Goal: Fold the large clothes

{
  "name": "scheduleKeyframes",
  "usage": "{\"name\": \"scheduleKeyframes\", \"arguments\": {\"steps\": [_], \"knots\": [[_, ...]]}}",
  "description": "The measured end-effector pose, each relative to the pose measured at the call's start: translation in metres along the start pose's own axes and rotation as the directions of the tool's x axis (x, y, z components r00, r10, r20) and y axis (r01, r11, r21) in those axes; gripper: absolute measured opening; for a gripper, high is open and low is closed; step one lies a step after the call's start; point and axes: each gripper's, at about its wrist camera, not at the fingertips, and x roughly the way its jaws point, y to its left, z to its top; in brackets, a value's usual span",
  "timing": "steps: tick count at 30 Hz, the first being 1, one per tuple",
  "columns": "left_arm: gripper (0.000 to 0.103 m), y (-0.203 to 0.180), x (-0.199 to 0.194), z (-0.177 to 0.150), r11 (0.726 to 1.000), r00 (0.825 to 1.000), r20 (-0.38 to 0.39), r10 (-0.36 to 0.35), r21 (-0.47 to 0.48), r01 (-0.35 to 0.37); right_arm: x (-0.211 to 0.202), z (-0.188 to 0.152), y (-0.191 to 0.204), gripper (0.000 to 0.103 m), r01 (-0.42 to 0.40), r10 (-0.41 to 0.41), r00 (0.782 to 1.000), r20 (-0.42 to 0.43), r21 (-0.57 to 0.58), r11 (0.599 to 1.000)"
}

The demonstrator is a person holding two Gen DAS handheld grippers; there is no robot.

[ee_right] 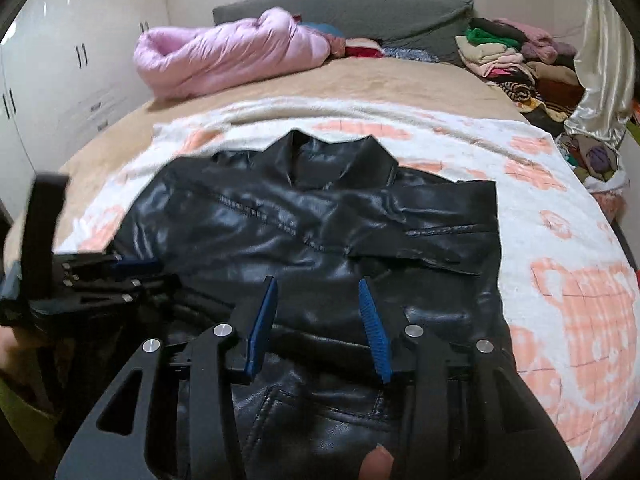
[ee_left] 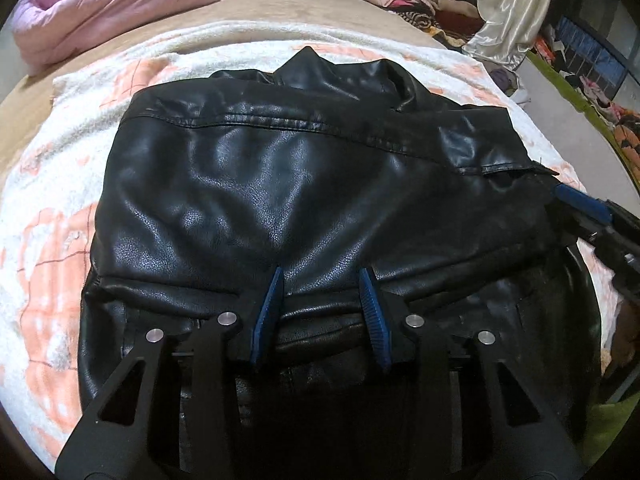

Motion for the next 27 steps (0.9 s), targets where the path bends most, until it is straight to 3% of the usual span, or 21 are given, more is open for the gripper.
{"name": "scheduleKeyframes", "arguments": {"steps": [4, 6, 7, 11, 14, 17, 22, 24, 26, 27], "knots": [[0.032, 0.0, 0.0, -0.002, 1.0, 1.0, 0.005, -0.009, -0.007, 0.009, 0.02, -0.005, -0.003, 0.041, 0.116, -0.119, 0.99, -0.07, -0.035, 0.993], [0.032, 0.0, 0.0, -0.002, 1.0, 1.0, 0.01, -0.015, -0.013, 0.016, 0.041, -0.015, -0.018, 0.041, 0.098, -0.091, 0.981, -0.169, 0.035, 0.995], [0.032, 0.0, -0.001, -0.002, 1.0, 1.0, 0.011, -0.018, -0.014, 0.018, 0.045, -0.018, -0.024, 0.041, 0.079, -0.063, 0.983, -0.174, 0.085, 0.993], [0.032, 0.0, -0.003, -0.002, 1.0, 1.0, 0.015, -0.02, -0.022, 0.02, 0.039, -0.017, -0.019, 0.044, 0.087, -0.077, 0.986, -0.148, 0.062, 0.994], [0.032, 0.001, -0.006, -0.004, 0.999, 1.0, 0.015, -0.025, -0.03, 0.025, 0.023, -0.013, -0.02, 0.063, 0.038, -0.028, 0.995, -0.098, 0.096, 0.995], [0.032, 0.003, -0.009, -0.005, 0.999, 0.999, 0.018, -0.032, -0.037, 0.033, 0.006, -0.009, -0.019, 0.066, 0.019, -0.014, 0.999, -0.048, 0.115, 0.993], [0.032, 0.004, -0.02, -0.005, 0.997, 0.999, 0.03, -0.045, -0.056, 0.047, -0.017, -0.008, -0.02, 0.09, 0.004, -0.004, 1.0, 0.005, 0.134, 0.991], [0.037, 0.003, -0.025, -0.005, 0.997, 0.998, 0.039, -0.045, -0.059, 0.047, -0.02, -0.01, -0.021, 0.093, 0.004, -0.004, 1.0, 0.001, 0.14, 0.99], [0.053, 0.003, -0.029, -0.004, 0.996, 0.998, 0.047, -0.05, -0.069, 0.053, -0.023, -0.012, -0.021, 0.094, 0.001, -0.001, 1.0, 0.0, 0.141, 0.99], [0.055, 0.003, -0.032, -0.004, 0.996, 0.997, 0.054, -0.051, -0.075, 0.054, -0.024, -0.013, -0.02, 0.094, 0.004, -0.005, 1.0, 0.003, 0.142, 0.99]]}}
